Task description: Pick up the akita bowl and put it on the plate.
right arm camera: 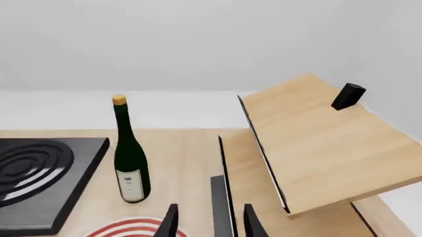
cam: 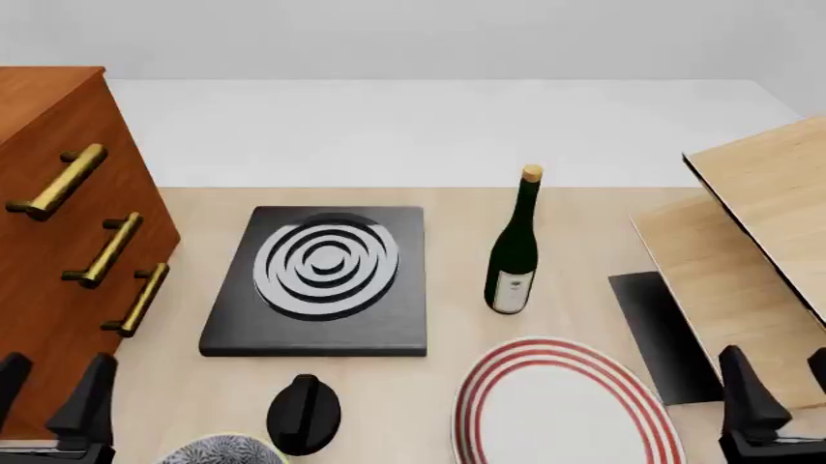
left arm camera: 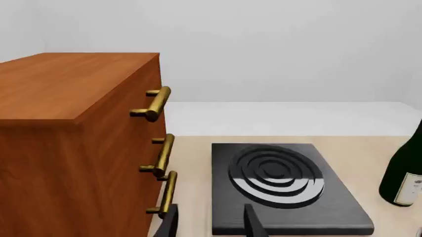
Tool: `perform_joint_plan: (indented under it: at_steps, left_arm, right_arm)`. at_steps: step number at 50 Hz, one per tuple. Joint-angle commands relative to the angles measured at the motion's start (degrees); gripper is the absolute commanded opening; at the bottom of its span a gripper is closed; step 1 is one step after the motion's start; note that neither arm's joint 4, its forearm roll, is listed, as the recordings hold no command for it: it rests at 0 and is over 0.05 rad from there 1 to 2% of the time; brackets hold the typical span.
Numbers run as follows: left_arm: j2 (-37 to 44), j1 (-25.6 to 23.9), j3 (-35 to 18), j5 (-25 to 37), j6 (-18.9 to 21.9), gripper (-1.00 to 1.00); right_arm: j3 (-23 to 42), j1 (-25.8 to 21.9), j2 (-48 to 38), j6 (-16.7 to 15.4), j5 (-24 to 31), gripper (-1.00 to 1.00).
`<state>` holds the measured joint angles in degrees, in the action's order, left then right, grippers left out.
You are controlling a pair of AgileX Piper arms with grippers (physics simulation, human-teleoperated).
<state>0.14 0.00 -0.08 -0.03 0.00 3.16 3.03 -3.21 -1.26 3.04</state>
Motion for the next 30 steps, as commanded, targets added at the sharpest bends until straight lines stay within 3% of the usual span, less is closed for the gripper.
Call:
perform_joint_plan:
  at_steps: [1,8,16,21,23,27,30]
  left_arm:
    - [0.28,0.00,-0.17,-0.08,-0.02,1.00]
    - [0.30,0.00,-0.16,-0.07,-0.01,1.00]
    - [0.29,0.00,-0.17,-0.07,-0.01,1.00]
    - [0.29,0.00,-0.16,-0.07,-0.02,1.00]
    - [0.30,-0.01,-0.16,-0.07,-0.01,1.00]
    - [0.28,0.01,-0.17,-0.08,-0.01,1.00]
    - [0.30,-0.01,-0.16,-0.07,-0.01,1.00]
  right_arm:
    - [-2.95,-4.05,2.84,1.69,-3.34,1.00]
    - [-2.02,-3.75,3.16,2.78,-2.62,1.00]
    - [2.54,-3.83,3.08,1.35,1.34,1.00]
    - [4.32,-4.65,2.91,2.87,3.08,1.00]
    - [6.34,-4.58,3.16,5.78,3.06,1.00]
    - [7.86,-6.29,2.67,3.04,5.46,1.00]
    - [8.27,-6.68,-1.42,4.27,4.21,1.00]
